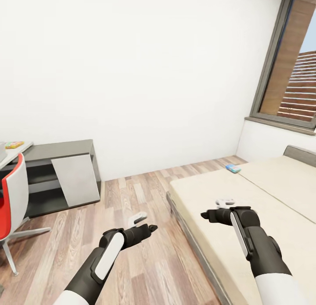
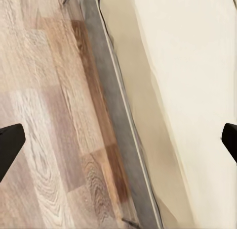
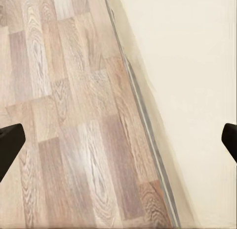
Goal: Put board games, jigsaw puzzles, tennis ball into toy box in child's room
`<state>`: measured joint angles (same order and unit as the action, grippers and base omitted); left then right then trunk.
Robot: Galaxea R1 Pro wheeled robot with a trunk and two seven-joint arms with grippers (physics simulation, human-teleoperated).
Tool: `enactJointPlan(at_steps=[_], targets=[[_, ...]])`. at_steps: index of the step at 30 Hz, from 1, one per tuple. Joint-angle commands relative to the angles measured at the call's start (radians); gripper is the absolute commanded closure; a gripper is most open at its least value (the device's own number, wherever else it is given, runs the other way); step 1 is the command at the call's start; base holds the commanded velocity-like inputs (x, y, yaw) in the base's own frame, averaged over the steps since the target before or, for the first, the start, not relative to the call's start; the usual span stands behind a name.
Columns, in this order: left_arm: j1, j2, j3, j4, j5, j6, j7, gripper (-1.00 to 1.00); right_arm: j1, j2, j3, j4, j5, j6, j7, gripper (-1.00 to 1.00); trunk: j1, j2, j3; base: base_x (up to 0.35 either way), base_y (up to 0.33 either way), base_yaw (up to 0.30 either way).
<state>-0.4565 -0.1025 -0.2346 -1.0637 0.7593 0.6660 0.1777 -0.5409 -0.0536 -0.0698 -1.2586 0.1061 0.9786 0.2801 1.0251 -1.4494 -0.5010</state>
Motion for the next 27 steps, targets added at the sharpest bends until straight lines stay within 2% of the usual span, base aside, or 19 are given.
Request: enactJointPlan(at_steps=[1,11,27], targets=[[-0.001,0.000,-0.001,-0.001,0.011,0.003,0.009,-1.00,-0.001,0.000,-0.001,-0.001,0.011,0.003,0.010,-1.00,0.000,-0.001,-0.001,-0.063,-0.221,0.001],[-0.001,0.001,0.000,-0.001,0.011,0.003,0.009,-1.00,-0.001,0.000,-0.001,-0.001,0.011,0.003,0.010,-1.00,0.000,-0.001,-0.001,-0.025,-0.087,0.066],[-0.001,0.001,0.000,-0.001,0.011,0.003,0.009,-1.00,-0.001,0.000,-0.001,-0.001,0.011,0.004,0.010,-1.00,0.000,-0.001,-0.001,-0.003,-0.011,0.250]])
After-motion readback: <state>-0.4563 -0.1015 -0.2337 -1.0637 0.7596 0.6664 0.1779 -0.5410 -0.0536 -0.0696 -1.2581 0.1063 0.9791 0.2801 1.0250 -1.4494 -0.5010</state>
